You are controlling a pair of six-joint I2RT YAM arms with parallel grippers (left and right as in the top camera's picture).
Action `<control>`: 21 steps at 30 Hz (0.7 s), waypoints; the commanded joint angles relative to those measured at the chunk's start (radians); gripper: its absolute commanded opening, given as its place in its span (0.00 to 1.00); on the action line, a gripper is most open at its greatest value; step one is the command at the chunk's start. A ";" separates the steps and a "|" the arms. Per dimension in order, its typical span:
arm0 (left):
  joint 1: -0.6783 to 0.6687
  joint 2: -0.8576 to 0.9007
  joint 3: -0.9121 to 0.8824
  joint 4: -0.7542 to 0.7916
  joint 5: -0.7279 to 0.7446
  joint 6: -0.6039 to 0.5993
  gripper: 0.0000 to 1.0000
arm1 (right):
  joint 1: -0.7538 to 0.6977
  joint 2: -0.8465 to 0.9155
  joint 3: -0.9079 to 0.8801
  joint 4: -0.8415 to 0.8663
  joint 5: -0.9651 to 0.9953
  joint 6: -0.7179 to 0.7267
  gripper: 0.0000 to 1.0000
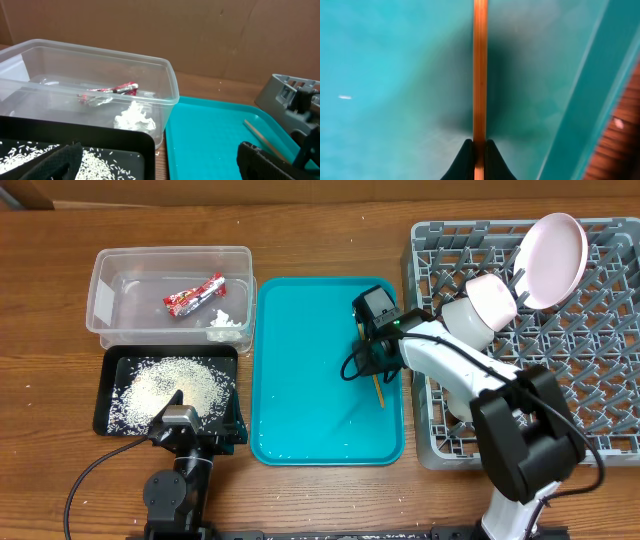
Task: Sort waste into correct bins and load items into the dishwasher
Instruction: 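Carry the chopsticks into the dish rack and release them with the right gripper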
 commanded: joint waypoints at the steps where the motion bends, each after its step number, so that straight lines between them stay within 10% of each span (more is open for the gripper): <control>1: 0.006 -0.005 -0.003 0.000 0.006 -0.009 1.00 | -0.021 -0.171 0.097 0.001 0.010 0.035 0.04; 21: 0.006 -0.005 -0.003 0.000 0.007 -0.009 1.00 | -0.222 -0.201 0.040 -0.057 0.163 -0.035 0.05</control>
